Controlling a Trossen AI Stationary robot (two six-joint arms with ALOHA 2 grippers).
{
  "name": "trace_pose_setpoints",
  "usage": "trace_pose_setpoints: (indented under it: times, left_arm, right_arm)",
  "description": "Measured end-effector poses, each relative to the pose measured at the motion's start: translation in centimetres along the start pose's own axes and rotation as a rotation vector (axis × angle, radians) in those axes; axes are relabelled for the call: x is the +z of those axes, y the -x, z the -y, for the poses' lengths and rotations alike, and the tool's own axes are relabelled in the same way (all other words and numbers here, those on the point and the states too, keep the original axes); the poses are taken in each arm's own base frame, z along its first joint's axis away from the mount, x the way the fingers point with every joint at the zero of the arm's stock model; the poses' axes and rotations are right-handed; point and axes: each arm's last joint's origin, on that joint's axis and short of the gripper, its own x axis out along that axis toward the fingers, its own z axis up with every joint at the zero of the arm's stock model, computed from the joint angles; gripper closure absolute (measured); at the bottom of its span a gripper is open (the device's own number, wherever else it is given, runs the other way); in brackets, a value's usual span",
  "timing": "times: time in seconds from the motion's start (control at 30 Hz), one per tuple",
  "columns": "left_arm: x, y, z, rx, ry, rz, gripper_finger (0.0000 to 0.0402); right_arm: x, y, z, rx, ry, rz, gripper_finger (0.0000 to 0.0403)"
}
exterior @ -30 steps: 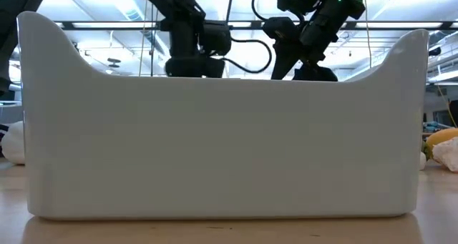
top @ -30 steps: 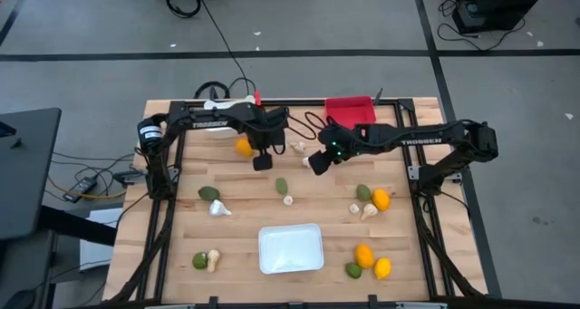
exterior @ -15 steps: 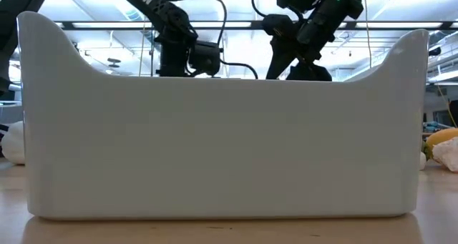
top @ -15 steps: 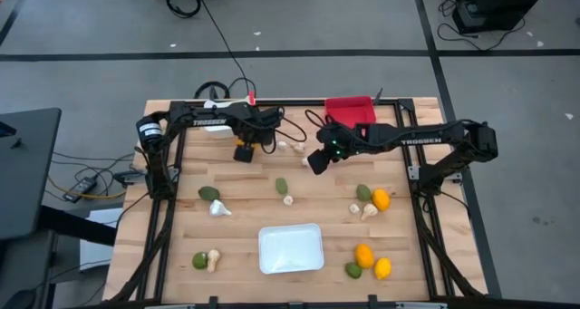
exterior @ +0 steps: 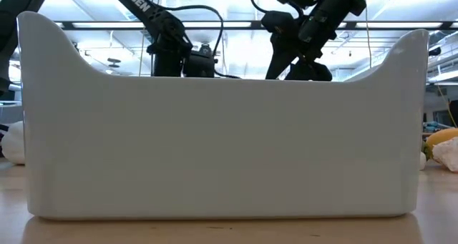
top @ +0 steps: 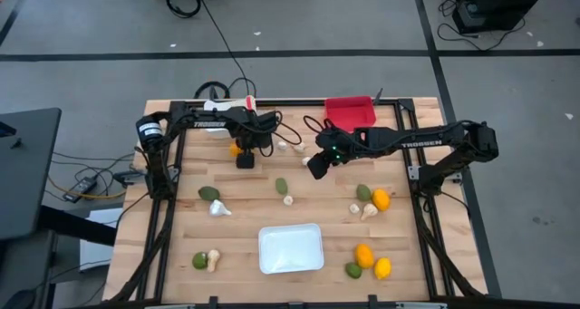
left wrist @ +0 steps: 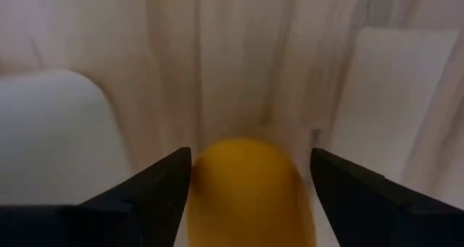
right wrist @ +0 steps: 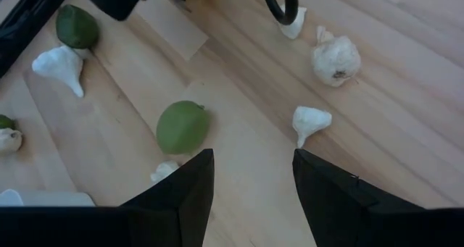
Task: Sort produce into baskets
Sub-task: Put the yellow lemon into the top white bin
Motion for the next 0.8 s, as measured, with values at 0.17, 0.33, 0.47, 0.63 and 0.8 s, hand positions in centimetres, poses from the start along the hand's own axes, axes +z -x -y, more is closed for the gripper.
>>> trace_pose_setpoints:
  times: [0.17,0.33,0.47,0.63,0.8]
  left_arm:
    - [-0.7,-1.0,0.4,-0.020,0.079,-0.029,0.0116]
    - [-1.3,-1.7,0.8,-0.019,0.135,-0.069,0.0152]
    - [-1.0,-1.4,1.0,-0.021,0.201,-0.067,0.0190]
    - [0.6,0.7,0.8,-0.076,0.290,0.017,0.0195]
    - [1.9,3.9,0.3,-0.124,0.436,0.061,0.0182]
  right_arm:
    - [0.0,0.0,0.0,0.001,0.000,-0.001,0.0203]
    - [0.0,0.0,0.0,0.007,0.000,-0.006,0.0203]
    - [0.0,0.0,0.0,0.012,-0.007,-0.010,0.0203]
    - [-0.1,0.0,-0.1,0.030,-0.009,-0.026,0.0203]
    - [-0.4,0.0,-0.5,0.042,0.010,-0.035,0.0203]
